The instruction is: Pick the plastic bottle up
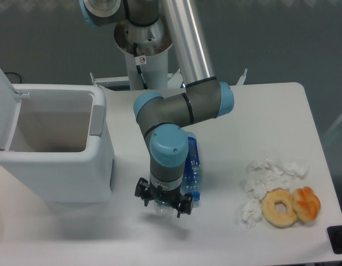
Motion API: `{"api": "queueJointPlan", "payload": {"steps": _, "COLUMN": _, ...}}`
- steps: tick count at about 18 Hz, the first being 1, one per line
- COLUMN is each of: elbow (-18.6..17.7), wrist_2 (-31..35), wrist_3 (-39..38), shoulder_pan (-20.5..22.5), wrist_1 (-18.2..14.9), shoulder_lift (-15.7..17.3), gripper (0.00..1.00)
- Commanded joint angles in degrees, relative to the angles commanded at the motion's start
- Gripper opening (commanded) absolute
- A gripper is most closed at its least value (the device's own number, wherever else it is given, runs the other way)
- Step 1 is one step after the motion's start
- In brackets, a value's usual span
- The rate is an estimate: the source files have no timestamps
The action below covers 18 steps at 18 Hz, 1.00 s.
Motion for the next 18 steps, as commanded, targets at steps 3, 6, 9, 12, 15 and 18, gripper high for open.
{"api": "queueJointPlan", "payload": {"steps": 3, "elbow": -0.5, "wrist_2": 1.0, "wrist_3": 0.0, "shoulder_pan": 0.1, "wrist_1": 0.3, "shoulder_lift": 0.3, "gripper": 1.00}}
{"api": "queueJointPlan", "payload": {"steps": 6, "elbow": -0.5, "wrist_2": 1.2, "wrist_3": -0.1, "shoulder_pan": 0.0, "wrist_1": 0.2, "shoulder_lift": 0.1, "gripper": 1.00}}
{"api": "queueJointPlan", "payload": {"steps": 9, "elbow": -0.7, "wrist_2": 1.8, "wrist_3": 0.1, "shoulder_pan": 0.0, "wrist_1": 0.3, "shoulder_lift": -0.2, "gripper": 1.00}}
{"api": "queueJointPlan", "payload": {"steps": 12, "elbow": -1.0, "wrist_2": 1.8, "wrist_3": 0.2, "shoulder_pan": 0.0, "wrist_1": 0.3, "shoulder_lift": -0.3, "gripper": 1.00}}
{"api": "queueJointPlan", "payload": {"steps": 15, "elbow": -1.0, "wrist_2": 1.8, "wrist_3": 0.3, "shoulder_pan": 0.0, "wrist_1": 0.4, "shoulder_lift": -0.9, "gripper": 1.00}}
{"api": "queueJointPlan", "payload": {"steps": 18, "elbow": -0.9, "wrist_2": 1.8, "wrist_3": 0.3, "shoulder_pan": -0.1, "wrist_1": 0.4, "shoulder_lift": -1.4, "gripper": 1.00}}
